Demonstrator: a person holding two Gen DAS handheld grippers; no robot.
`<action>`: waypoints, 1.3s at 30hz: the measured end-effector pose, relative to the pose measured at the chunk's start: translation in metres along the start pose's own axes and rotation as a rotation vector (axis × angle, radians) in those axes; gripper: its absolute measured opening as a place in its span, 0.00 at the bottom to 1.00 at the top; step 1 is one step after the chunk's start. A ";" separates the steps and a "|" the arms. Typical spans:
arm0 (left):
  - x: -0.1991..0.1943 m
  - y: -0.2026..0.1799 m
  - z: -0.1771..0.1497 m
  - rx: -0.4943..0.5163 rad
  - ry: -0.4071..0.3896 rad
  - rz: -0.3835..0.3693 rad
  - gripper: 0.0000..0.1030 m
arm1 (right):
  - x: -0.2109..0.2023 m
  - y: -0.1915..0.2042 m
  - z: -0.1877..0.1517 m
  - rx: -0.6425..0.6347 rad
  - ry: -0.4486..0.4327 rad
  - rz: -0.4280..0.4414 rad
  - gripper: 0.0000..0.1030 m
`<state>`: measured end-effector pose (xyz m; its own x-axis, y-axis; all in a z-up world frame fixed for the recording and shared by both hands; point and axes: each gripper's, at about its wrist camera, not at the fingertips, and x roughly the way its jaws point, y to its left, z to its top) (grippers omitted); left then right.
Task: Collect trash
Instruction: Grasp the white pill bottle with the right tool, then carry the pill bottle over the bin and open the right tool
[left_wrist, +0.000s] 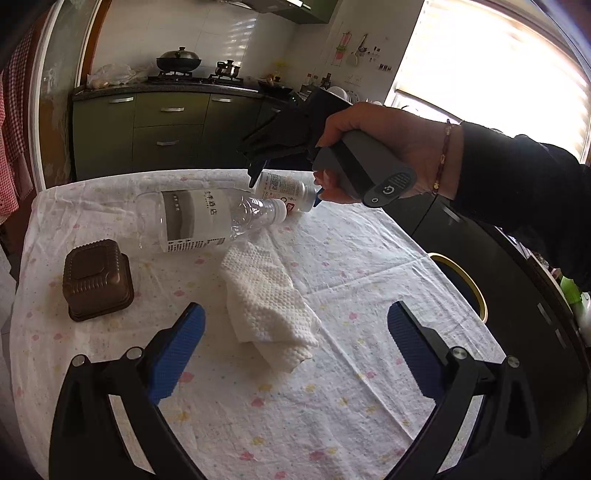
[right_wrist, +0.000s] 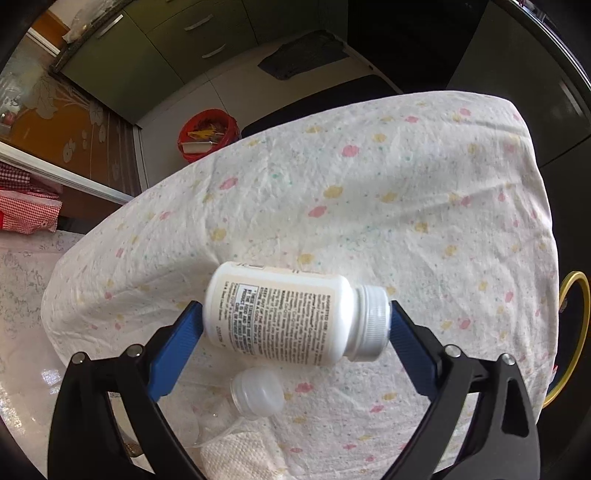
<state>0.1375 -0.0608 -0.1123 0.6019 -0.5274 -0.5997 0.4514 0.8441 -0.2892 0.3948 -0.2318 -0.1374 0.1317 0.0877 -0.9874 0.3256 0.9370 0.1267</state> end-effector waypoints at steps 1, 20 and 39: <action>0.000 0.000 0.000 0.001 0.000 -0.002 0.95 | 0.002 -0.001 0.001 -0.007 0.001 0.000 0.82; -0.001 -0.021 -0.003 0.073 -0.014 0.018 0.95 | -0.097 -0.221 -0.088 0.046 -0.185 0.131 0.80; 0.020 -0.069 -0.004 0.144 0.111 0.128 0.95 | -0.054 -0.415 -0.134 0.217 -0.219 0.067 0.83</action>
<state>0.1155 -0.1294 -0.1078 0.5875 -0.3960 -0.7058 0.4701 0.8768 -0.1006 0.1272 -0.5800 -0.1493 0.3507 0.0495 -0.9352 0.4986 0.8354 0.2312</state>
